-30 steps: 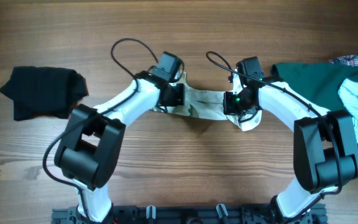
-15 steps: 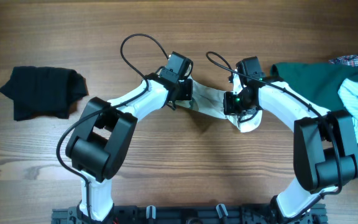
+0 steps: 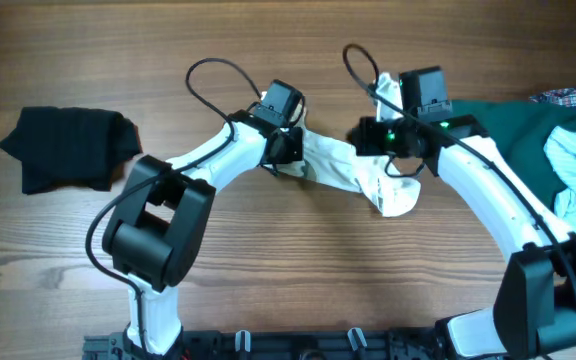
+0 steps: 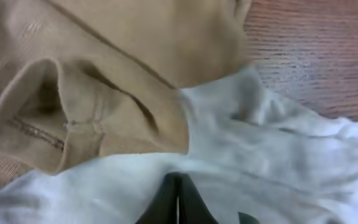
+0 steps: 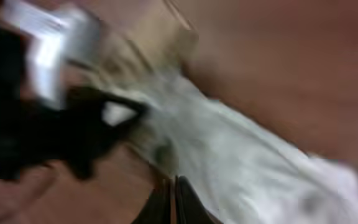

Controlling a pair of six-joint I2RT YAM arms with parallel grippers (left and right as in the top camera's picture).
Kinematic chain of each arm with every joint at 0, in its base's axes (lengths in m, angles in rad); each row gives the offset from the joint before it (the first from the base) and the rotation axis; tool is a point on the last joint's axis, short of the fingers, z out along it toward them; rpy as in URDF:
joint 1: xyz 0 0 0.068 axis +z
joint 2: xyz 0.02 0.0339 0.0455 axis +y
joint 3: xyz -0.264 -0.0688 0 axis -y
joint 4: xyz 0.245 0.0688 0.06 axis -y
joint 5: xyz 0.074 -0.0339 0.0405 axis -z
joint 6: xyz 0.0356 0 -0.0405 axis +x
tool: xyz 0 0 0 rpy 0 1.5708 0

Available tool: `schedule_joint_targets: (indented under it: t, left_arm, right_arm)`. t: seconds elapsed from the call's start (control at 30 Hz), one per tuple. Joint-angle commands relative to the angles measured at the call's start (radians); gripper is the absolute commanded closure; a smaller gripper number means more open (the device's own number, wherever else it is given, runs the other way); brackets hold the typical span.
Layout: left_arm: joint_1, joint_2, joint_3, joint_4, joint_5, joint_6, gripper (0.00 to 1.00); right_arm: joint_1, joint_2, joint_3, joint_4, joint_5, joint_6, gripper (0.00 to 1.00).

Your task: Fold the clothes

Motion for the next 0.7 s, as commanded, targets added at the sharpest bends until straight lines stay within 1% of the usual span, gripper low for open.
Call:
schedule_joint_targets:
  t: [0.0, 0.03, 0.17, 0.23, 0.37, 0.4, 0.43, 0.57, 0.67]
  left_arm:
    - [0.045, 0.011, -0.038, -0.026, 0.140, -0.106, 0.95]
    - [0.051, 0.011, -0.038, -0.022, 0.171, -0.110, 0.95]
    - [0.055, 0.010, -0.038, -0.025, 0.208, -0.161, 0.95]
    - [0.055, 0.010, -0.038, -0.025, 0.209, -0.181, 0.95]
    - [0.056, 0.010, -0.038, -0.021, 0.208, -0.180, 0.95]
    - [0.056, 0.010, -0.038, -0.021, 0.208, -0.180, 0.94]
    - [0.056, 0.010, -0.038, -0.021, 0.208, -0.180, 0.95]
    - [0.056, 0.010, -0.038, -0.021, 0.208, -0.180, 0.94]
    - [0.056, 0.010, -0.038, -0.022, 0.208, -0.180, 0.94]
  right_arm:
    - [-0.001, 0.031, 0.010, 0.068, -0.135, 0.133, 0.96]
    - [-0.001, 0.043, 0.010, 0.093, -0.135, 0.166, 0.96]
    - [0.027, 0.132, 0.010, 0.179, -0.167, 0.253, 0.96]
    - [0.051, 0.188, 0.010, 0.212, -0.213, 0.282, 0.95]
    - [0.122, 0.294, 0.010, 0.265, -0.268, 0.308, 0.96]
    - [0.137, 0.307, 0.010, 0.269, -0.268, 0.316, 0.96]
    - [0.166, 0.346, 0.010, 0.276, -0.238, 0.377, 0.96]
    - [0.168, 0.376, 0.010, 0.293, -0.209, 0.393, 0.96]
    - [0.168, 0.387, 0.010, 0.309, -0.137, 0.410, 0.96]
